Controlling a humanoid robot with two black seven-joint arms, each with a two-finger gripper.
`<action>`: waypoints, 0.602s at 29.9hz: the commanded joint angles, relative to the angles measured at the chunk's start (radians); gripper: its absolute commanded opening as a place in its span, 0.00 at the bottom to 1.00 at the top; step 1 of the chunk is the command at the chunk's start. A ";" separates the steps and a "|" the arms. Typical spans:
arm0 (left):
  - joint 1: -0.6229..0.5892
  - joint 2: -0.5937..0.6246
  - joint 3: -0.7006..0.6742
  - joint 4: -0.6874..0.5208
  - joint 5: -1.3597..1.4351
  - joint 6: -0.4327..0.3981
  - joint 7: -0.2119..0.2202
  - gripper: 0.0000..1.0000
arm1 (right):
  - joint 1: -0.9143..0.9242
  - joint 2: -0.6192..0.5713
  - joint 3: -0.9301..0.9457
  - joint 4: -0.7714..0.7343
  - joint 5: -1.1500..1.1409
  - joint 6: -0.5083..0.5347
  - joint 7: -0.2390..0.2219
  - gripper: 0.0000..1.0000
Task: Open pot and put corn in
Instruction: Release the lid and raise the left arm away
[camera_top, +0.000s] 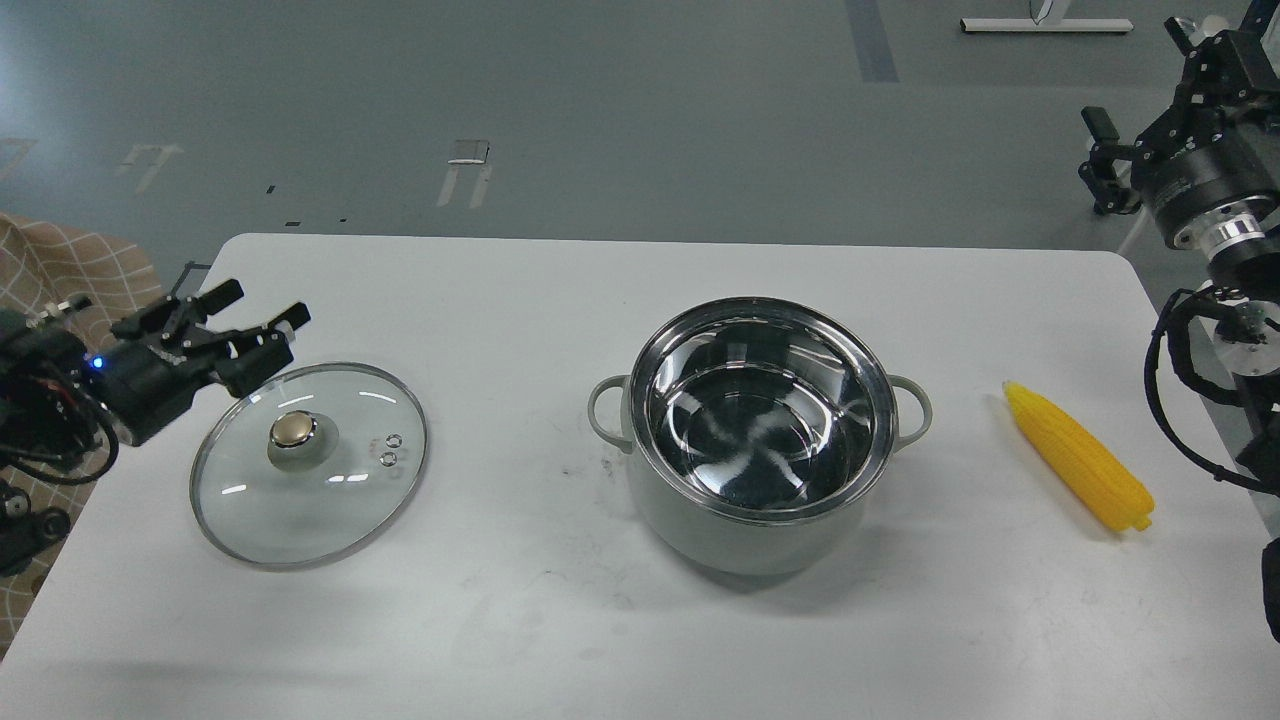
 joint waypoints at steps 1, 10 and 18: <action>-0.224 0.002 -0.002 -0.017 -0.287 -0.248 0.000 0.90 | 0.057 -0.063 -0.177 0.018 -0.033 0.000 -0.001 1.00; -0.493 -0.157 -0.002 0.058 -0.767 -0.521 0.000 0.90 | 0.208 -0.261 -0.599 0.109 -0.055 0.000 0.005 1.00; -0.512 -0.260 -0.016 0.078 -0.868 -0.547 0.000 0.91 | 0.237 -0.393 -0.644 0.231 -0.313 0.000 0.028 1.00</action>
